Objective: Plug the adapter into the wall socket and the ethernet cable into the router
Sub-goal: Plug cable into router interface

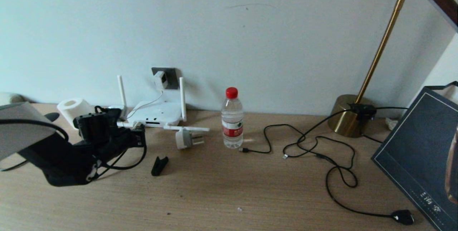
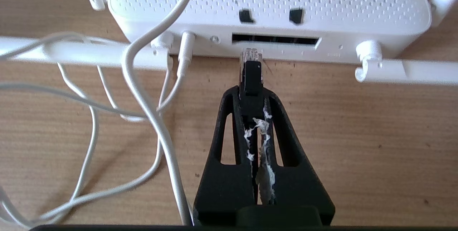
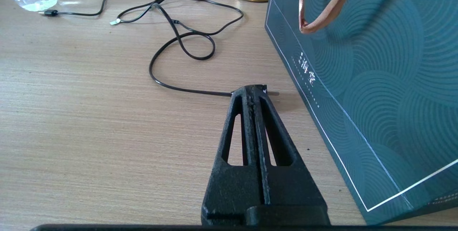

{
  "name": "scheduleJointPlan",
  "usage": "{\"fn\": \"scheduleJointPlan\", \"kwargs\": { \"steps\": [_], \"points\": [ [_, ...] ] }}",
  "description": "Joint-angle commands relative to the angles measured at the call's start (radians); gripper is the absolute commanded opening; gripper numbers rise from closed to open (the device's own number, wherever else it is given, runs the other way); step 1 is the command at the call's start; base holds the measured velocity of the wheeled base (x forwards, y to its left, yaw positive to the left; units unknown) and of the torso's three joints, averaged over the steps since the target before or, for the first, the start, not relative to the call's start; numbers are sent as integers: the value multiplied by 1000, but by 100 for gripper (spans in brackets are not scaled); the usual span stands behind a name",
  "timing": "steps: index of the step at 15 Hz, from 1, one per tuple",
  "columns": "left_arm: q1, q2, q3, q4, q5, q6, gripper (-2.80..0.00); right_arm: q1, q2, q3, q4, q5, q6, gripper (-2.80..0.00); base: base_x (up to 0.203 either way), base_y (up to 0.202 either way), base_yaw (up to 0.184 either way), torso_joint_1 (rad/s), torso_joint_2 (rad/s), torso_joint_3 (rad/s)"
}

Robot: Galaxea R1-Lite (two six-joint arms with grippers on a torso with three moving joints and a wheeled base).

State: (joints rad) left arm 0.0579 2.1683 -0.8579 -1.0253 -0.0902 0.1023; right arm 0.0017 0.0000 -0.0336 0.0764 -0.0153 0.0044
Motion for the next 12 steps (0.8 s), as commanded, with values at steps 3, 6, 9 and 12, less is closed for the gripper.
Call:
{"fn": "scheduleJointPlan", "kwargs": {
  "steps": [3, 6, 9, 12],
  "points": [
    [2, 11, -9, -6, -2, 0, -280, 0, 2, 0, 0, 0, 0, -280, 0, 0, 0, 0, 0, 0],
    [2, 19, -9, -7, -2, 0, -280, 0, 2, 0, 0, 2, 0, -280, 0, 0, 0, 0, 0, 0],
    [4, 21, -10, -7, -2, 0, -280, 0, 2, 0, 0, 1, 0, -280, 0, 0, 0, 0, 0, 0],
    [4, 21, -14, -7, -2, 0, -280, 0, 2, 0, 0, 0, 0, -280, 0, 0, 0, 0, 0, 0]
  ]
}}
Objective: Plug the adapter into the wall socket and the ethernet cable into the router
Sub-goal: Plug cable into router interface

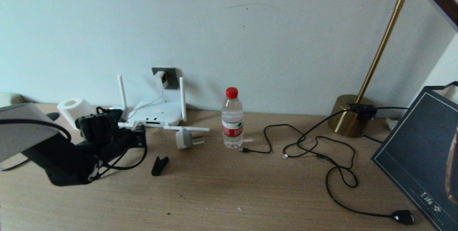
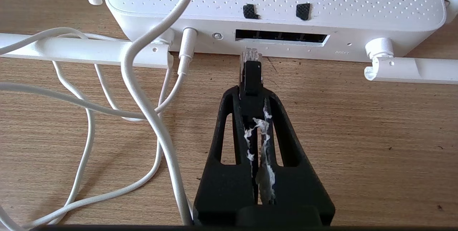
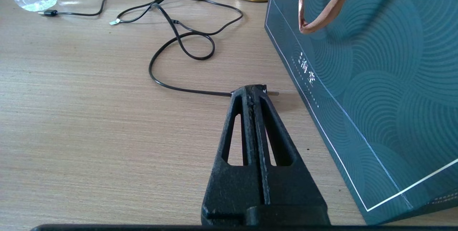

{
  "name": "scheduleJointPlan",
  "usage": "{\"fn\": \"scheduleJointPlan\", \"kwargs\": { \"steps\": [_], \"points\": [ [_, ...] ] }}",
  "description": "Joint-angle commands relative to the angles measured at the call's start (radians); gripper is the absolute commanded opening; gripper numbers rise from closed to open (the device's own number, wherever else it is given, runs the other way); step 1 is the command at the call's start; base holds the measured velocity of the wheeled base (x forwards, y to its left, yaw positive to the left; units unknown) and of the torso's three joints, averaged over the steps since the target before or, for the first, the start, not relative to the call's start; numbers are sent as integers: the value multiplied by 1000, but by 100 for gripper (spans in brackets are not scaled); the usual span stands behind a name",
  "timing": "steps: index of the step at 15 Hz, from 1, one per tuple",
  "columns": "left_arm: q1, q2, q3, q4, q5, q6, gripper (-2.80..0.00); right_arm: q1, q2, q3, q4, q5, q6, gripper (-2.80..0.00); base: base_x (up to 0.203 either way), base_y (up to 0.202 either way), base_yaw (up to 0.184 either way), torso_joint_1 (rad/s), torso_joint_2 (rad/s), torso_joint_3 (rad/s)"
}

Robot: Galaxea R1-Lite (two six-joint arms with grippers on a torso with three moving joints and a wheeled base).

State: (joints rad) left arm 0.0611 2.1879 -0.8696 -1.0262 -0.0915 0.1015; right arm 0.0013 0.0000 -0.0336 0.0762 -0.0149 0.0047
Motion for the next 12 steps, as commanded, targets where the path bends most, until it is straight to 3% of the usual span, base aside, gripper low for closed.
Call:
{"fn": "scheduleJointPlan", "kwargs": {
  "steps": [1, 12],
  "points": [
    [0, 3, -6, -6, -1, 1, -280, 1, 2, 0, 0, 0, 0, -280, 0, 0, 0, 0, 0, 0],
    [0, 0, -12, -6, -1, 1, -280, 0, 2, 0, 0, 0, 0, -280, 0, 0, 0, 0, 0, 0]
  ]
}}
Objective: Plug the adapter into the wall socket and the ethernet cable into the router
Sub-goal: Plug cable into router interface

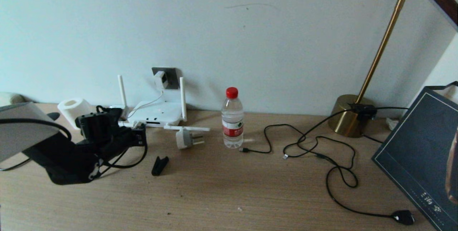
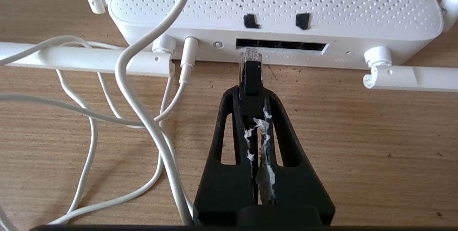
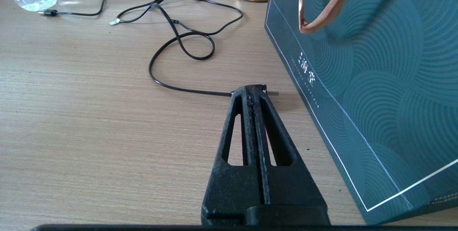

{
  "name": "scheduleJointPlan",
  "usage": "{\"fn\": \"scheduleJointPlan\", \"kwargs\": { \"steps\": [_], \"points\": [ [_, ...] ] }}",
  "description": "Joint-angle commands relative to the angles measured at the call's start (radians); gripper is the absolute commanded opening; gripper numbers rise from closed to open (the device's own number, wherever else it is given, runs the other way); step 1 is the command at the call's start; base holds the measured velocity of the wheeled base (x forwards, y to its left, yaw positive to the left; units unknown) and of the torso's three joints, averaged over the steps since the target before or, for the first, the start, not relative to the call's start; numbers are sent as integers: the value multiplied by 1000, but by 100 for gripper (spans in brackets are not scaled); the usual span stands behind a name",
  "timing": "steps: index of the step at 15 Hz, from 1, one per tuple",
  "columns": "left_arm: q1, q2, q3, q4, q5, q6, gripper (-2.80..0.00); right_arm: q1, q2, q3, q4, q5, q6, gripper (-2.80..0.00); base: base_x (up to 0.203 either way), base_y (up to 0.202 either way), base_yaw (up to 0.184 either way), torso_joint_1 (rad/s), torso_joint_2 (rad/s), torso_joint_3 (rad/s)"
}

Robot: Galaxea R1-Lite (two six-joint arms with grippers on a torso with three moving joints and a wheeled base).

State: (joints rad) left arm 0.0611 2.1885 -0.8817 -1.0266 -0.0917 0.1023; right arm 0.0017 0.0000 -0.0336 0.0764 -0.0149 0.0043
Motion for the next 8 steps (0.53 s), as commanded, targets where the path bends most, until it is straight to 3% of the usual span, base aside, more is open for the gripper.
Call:
{"fn": "scheduleJointPlan", "kwargs": {
  "steps": [1, 8],
  "points": [
    [0, -1, -3, -6, 0, 0, -280, 0, 2, 0, 0, 1, 0, -280, 0, 0, 0, 0, 0, 0],
    [-1, 2, -8, -5, 0, 0, -280, 0, 2, 0, 0, 0, 0, -280, 0, 0, 0, 0, 0, 0]
  ]
}}
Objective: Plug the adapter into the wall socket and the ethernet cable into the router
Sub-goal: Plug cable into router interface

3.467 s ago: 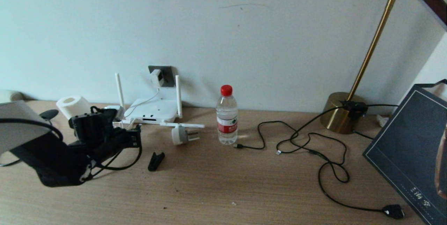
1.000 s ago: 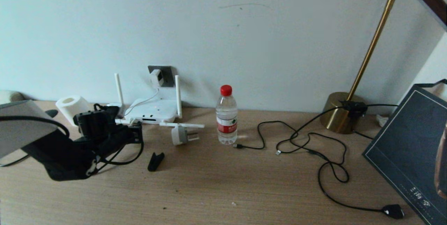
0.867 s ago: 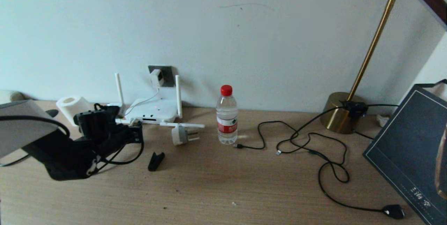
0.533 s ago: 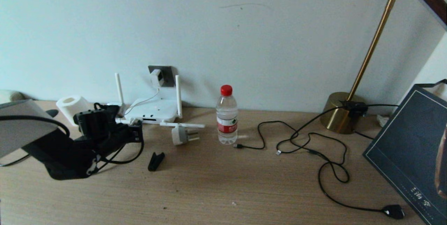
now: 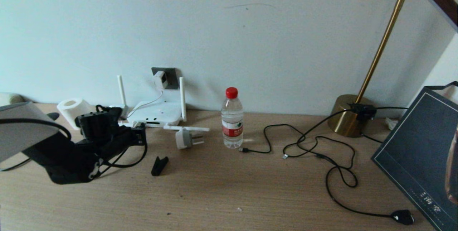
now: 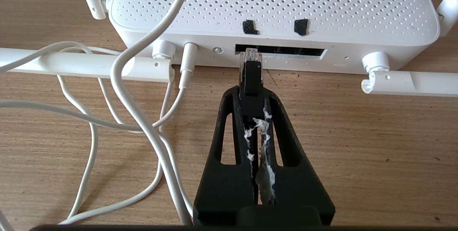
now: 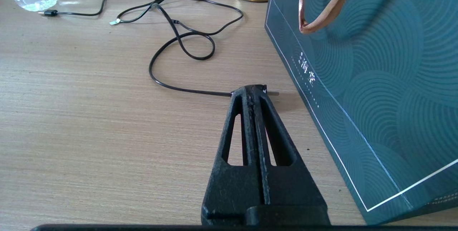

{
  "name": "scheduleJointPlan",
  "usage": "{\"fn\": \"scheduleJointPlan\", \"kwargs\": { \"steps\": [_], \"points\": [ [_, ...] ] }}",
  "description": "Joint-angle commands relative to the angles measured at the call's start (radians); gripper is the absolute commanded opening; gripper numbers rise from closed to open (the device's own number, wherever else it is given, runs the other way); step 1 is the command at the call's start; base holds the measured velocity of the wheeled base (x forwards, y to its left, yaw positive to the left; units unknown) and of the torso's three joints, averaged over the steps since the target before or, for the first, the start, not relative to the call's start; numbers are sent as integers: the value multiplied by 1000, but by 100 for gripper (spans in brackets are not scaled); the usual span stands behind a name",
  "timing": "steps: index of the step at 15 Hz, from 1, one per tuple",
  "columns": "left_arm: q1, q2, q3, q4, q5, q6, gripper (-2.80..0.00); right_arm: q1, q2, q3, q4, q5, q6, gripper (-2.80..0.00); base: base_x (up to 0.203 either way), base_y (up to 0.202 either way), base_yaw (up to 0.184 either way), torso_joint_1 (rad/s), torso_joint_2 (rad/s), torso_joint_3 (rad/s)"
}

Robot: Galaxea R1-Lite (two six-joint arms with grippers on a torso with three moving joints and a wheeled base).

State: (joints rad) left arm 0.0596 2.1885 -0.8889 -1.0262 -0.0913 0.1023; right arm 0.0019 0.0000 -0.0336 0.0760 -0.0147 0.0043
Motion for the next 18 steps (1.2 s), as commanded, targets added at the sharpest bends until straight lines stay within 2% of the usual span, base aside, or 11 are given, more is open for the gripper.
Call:
{"fn": "scheduleJointPlan", "kwargs": {
  "steps": [1, 18],
  "points": [
    [0, 2, -1, -6, -1, 0, -280, 0, 2, 0, 1, -1, 0, -280, 0, 0, 0, 0, 0, 0],
    [0, 46, -51, -4, -1, 0, -280, 0, 2, 0, 1, -1, 0, -280, 0, 0, 0, 0, 0, 0]
  ]
}}
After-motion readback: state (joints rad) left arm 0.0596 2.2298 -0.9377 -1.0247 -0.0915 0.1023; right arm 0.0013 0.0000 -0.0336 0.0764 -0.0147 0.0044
